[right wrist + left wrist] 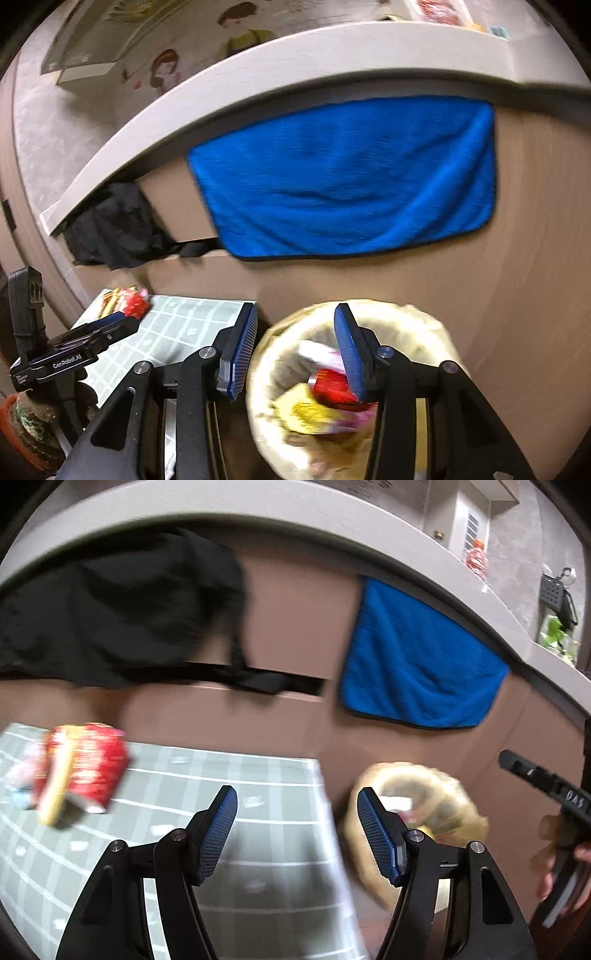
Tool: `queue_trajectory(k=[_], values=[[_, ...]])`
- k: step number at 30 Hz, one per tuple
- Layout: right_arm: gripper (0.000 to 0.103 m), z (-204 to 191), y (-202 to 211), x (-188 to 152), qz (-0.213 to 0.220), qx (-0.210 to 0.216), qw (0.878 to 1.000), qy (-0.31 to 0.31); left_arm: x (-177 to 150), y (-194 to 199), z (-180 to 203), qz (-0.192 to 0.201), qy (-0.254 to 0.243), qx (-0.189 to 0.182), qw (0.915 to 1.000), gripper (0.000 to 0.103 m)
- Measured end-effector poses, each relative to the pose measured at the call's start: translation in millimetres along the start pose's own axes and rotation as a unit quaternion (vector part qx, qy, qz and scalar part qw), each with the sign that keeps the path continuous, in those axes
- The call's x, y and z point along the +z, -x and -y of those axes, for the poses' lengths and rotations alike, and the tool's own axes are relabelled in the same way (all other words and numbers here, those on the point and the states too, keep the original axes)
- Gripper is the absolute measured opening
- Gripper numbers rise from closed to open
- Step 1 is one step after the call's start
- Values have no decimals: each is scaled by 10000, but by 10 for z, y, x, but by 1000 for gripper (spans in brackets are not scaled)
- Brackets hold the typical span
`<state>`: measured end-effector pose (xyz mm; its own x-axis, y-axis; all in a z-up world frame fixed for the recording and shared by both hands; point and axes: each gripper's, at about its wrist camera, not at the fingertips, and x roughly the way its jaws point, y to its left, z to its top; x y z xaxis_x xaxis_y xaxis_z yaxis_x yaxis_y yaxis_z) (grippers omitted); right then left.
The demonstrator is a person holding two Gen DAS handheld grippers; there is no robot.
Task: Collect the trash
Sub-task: 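Move both tools back over the remaining trash on the table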
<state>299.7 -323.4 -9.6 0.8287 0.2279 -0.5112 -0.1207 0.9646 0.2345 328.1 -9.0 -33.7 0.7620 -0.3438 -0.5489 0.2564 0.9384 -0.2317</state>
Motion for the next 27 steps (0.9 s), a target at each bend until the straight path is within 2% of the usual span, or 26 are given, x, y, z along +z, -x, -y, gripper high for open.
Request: queue_trajectory(k=[6,11,18,23,27], values=[[41,-652,-242,-44,-274,453,9979,365,-144,351,-848,169,381,633,9971,68],[41,-1281,-427,-108,-467,707,9936,748,-228,531,-1596,258,879,902,9917,68],[41,-2115,-952,-195,-941,1030,9850,1019,-309,926,-2448,604,1402,975,9835,68],[41,-2748,-1562,-234,-1416,1428,9761,829,-340,1104,-2784,650,1367,1018,9832,68],[41,-3071,-1983,-258,-1473,1447,9750,822,-378,1177,-3038,543,1361,994,9842,68]])
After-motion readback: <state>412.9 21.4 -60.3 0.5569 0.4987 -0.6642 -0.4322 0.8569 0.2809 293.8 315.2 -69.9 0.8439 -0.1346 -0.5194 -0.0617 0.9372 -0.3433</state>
